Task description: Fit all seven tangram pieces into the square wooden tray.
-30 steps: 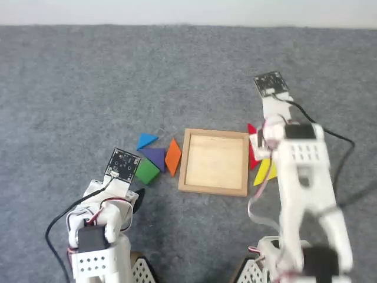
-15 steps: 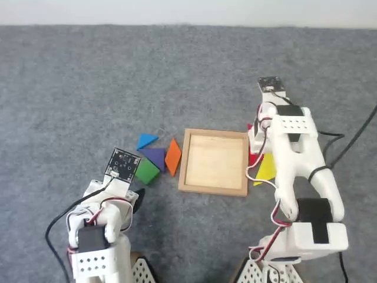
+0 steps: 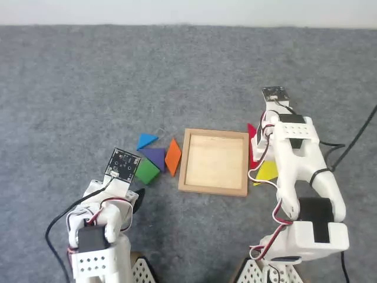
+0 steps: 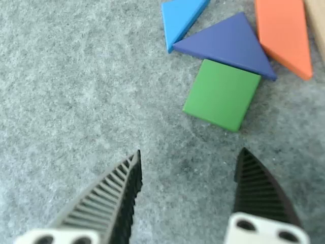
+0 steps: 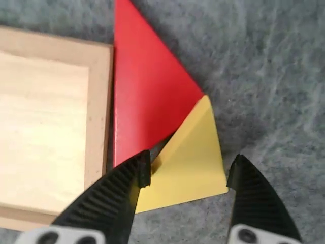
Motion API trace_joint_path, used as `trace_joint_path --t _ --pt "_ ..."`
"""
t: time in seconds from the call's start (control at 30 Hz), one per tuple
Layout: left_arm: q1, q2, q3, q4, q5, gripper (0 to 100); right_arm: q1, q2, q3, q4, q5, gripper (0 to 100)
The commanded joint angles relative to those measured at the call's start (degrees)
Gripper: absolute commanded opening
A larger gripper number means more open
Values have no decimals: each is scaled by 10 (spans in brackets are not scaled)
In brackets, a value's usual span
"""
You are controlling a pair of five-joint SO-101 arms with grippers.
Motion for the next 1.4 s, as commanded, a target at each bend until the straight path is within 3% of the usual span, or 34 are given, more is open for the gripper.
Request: trace_joint_path --t 0.0,0.57,0.77,0.9,1.37 --pt "2 -11 -5 2 4 284 6 4 -4 -9 11 264" --pt "2 -11 -5 2 4 284 7 107 -58 23 22 258" --pt "2 -11 -5 2 4 284 7 107 -58 23 22 62" --pt "2 -11 -5 2 4 284 9 105 -61 23 22 63" --pt "2 -11 -5 2 4 284 5 -125 -57 89 21 62"
